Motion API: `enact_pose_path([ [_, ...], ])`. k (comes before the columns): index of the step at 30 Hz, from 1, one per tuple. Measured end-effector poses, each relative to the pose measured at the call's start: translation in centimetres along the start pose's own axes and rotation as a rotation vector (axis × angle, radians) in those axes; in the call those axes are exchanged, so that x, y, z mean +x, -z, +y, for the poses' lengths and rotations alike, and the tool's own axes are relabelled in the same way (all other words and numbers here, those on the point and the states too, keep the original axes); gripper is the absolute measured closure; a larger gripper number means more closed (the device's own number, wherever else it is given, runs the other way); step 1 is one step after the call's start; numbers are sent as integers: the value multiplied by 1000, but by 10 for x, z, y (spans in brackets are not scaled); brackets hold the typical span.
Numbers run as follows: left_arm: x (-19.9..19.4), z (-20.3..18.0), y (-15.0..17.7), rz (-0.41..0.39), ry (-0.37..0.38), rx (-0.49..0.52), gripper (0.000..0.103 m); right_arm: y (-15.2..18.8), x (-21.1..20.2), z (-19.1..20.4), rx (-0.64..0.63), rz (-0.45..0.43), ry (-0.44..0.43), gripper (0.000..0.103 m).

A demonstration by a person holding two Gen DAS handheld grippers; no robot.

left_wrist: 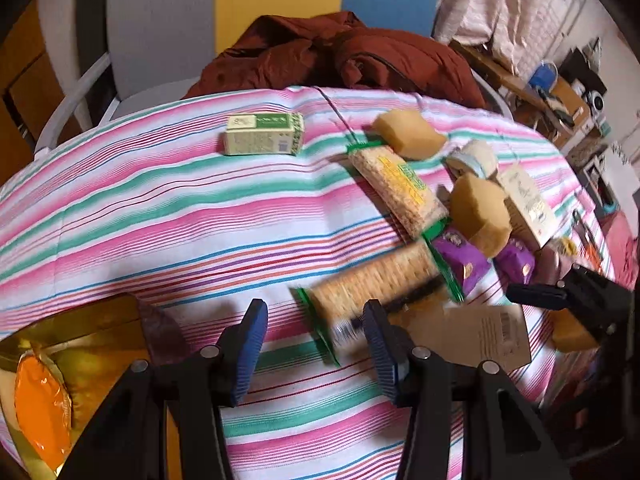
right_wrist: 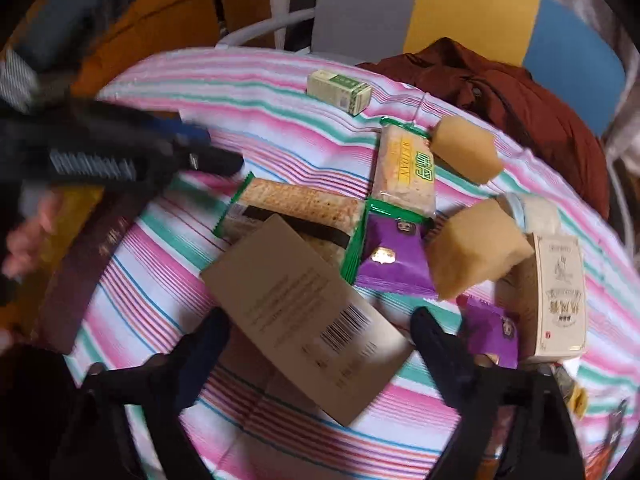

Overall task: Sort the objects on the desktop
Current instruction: 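Grasp the brown cardboard box with the right tool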

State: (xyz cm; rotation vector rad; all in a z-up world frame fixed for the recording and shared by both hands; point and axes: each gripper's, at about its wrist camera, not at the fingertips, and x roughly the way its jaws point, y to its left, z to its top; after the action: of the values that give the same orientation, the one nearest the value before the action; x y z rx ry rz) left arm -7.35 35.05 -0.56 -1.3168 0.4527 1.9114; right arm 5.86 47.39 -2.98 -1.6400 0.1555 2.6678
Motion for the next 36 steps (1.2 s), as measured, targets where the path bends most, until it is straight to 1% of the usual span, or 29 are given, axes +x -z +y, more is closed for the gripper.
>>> enact_pose_path([
  [1, 2, -2, 0, 5, 3, 12, 53, 0, -1, -4, 23, 3, -8, 31],
  [4, 9, -6, -1, 21, 1, 43, 53, 3, -6, -17, 83, 15, -39, 40],
  [6, 12, -4, -4, 24, -14, 38, 53, 7, -9, -25, 141, 23, -69, 42],
  [7, 13, -3, -5, 25, -19, 32, 53, 10, -11, -30, 158, 22, -93, 43],
  [8, 14, -1, -7, 25, -21, 25, 53, 11, -12, -31, 157, 15, -99, 43],
  [9, 14, 1, -8, 25, -24, 19, 53, 9, -12, -32, 158, 0, -94, 41],
  [10, 15, 3, -10, 25, -29, 8, 53, 7, -13, -30, 158, -16, -83, 30],
  [12, 14, 7, -13, 17, -28, -14, 53, 1, -8, -24, 143, -18, -71, 16],
  [13, 13, 8, -15, 13, -25, -21, 53, -2, -2, -21, 131, -9, -69, 16],
  [14, 13, 9, -17, 10, -28, -27, 53, -4, 0, -17, 125, -9, -91, 17],
  [15, 13, 10, -18, 9, -36, -31, 53, -6, 3, -12, 112, -2, -112, 22],
  [16, 13, 10, -19, 6, -43, -33, 53, -6, 4, -8, 101, 2, -127, 31],
  [17, 13, 9, -20, 5, -42, -26, 53, -5, 4, -4, 91, 5, -134, 33],
  [20, 14, 6, -22, 7, -63, -7, 53, -5, -3, 7, 33, -10, -96, 42],
  [21, 15, 7, -22, 6, -64, -9, 53, -4, -4, 7, 38, -8, -95, 45],
  [22, 15, 8, -23, 6, -64, -15, 53, -3, -6, 3, 71, 1, -104, 48],
  [24, 15, 11, -24, 4, -71, -28, 53, 1, -9, -7, 139, 5, -125, 49],
  [25, 15, 13, -25, 3, -74, -38, 53, 2, -9, -13, 168, 3, -125, 43],
  [26, 15, 15, -25, 2, -76, -48, 53, 2, -8, -14, 170, 2, -104, 36],
  [27, 16, 17, -26, 1, -76, -61, 53, 1, -8, -12, 148, -1, -64, 20],
  [28, 16, 19, -26, 1, -74, -70, 53, 0, -9, -9, 115, -9, -34, 8],
  [30, 14, 20, -27, -3, -75, -75, 53, -5, -8, -2, 71, -31, 5, 2],
  [32, 15, 19, -28, -6, -80, -59, 53, -6, -3, 5, 56, -13, 2, 2],
  [33, 15, 17, -29, -5, -86, -40, 53, -5, 1, 8, 49, 6, 12, 5],
  [35, 18, 10, -31, -3, -102, 7, 53, -4, 10, 7, 53, 52, 20, 31],
  [36, 19, 6, -32, -6, -108, 32, 53, -2, 12, 4, 66, 69, 10, 50],
])
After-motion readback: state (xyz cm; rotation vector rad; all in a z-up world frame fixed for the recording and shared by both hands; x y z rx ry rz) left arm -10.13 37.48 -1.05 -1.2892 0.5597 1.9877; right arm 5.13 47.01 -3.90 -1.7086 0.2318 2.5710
